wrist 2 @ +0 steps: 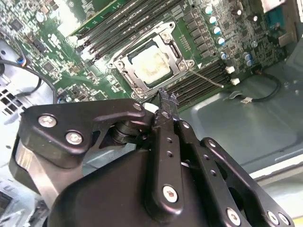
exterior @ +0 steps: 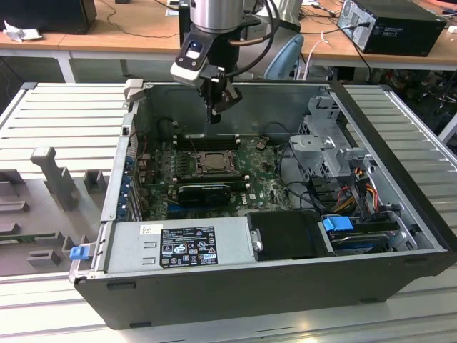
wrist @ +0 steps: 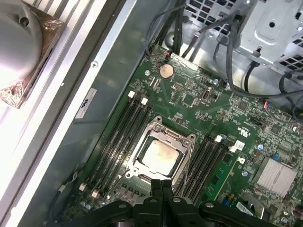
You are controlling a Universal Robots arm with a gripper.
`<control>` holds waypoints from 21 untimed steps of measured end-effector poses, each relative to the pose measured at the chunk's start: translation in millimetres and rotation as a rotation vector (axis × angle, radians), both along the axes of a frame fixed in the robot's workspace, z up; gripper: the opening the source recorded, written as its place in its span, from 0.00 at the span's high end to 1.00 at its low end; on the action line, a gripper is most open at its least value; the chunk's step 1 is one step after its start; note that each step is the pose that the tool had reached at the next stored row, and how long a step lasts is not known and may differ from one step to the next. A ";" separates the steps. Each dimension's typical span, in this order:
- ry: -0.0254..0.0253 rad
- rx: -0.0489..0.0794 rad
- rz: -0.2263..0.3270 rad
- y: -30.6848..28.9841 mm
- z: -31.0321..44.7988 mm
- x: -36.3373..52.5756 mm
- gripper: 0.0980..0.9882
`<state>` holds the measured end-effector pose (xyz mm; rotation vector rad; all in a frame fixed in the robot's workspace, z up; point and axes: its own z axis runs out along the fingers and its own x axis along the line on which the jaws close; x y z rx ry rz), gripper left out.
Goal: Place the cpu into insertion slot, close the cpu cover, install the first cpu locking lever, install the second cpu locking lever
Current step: 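Install the first cpu locking lever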
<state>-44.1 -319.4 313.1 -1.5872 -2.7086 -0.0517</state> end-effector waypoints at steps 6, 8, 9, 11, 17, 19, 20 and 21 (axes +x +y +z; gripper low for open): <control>0.0000 0.000 0.122 0.0 -1.5 0.0 0.99; 0.0001 0.000 0.172 0.0 -1.9 0.0 0.99; 0.0001 0.000 0.185 0.0 -2.0 0.0 0.99; 0.0001 0.000 0.234 0.0 -2.4 0.0 0.99; 0.0002 0.000 0.344 0.0 -3.1 0.0 0.99; 0.0002 0.000 0.367 0.0 -3.2 0.0 0.99; 0.0001 0.000 0.382 0.0 -3.3 0.0 0.99; 0.0002 0.000 0.400 0.0 -3.2 0.0 0.99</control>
